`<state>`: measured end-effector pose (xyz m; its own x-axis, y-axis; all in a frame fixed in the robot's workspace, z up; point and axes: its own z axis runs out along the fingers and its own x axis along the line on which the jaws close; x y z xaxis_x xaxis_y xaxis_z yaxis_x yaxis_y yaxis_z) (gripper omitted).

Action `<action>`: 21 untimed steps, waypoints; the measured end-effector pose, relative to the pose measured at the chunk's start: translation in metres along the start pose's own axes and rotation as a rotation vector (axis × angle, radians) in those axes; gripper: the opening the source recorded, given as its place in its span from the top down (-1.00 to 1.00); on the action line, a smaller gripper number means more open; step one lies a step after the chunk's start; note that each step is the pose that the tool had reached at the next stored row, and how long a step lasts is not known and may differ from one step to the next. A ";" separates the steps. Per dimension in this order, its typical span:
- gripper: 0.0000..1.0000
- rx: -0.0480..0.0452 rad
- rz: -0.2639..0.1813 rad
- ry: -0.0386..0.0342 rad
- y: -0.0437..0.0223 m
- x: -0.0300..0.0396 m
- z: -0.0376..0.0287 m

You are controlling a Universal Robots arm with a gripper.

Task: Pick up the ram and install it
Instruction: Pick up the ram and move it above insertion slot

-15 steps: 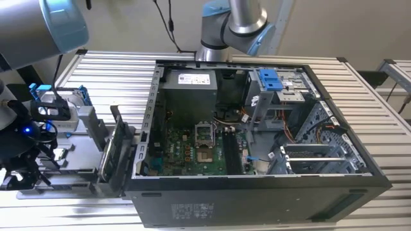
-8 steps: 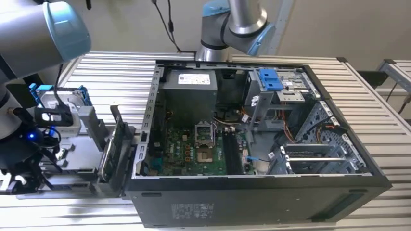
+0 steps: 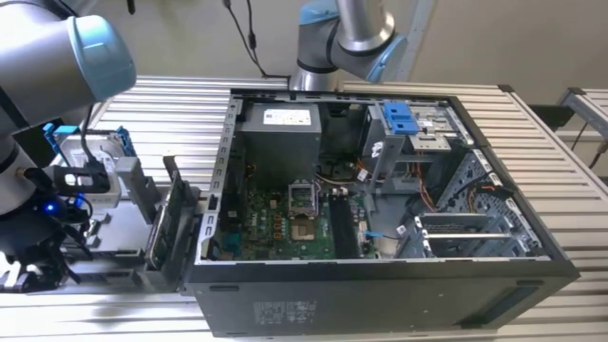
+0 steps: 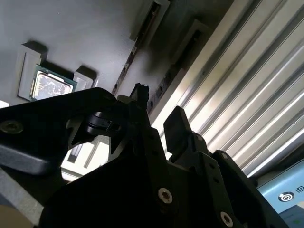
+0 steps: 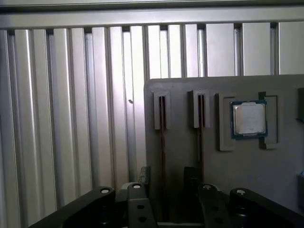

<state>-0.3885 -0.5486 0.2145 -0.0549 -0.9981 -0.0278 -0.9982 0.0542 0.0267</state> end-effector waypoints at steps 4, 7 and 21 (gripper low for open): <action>0.16 0.0001 0.000 0.0004 0.0020 0.0003 0.0053; 0.16 0.0003 0.000 0.0009 0.0033 0.0004 0.0093; 0.16 0.0003 0.000 0.0025 0.0052 0.0008 0.0183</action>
<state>-0.3942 -0.5485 0.1963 -0.0548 -0.9982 -0.0253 -0.9982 0.0541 0.0264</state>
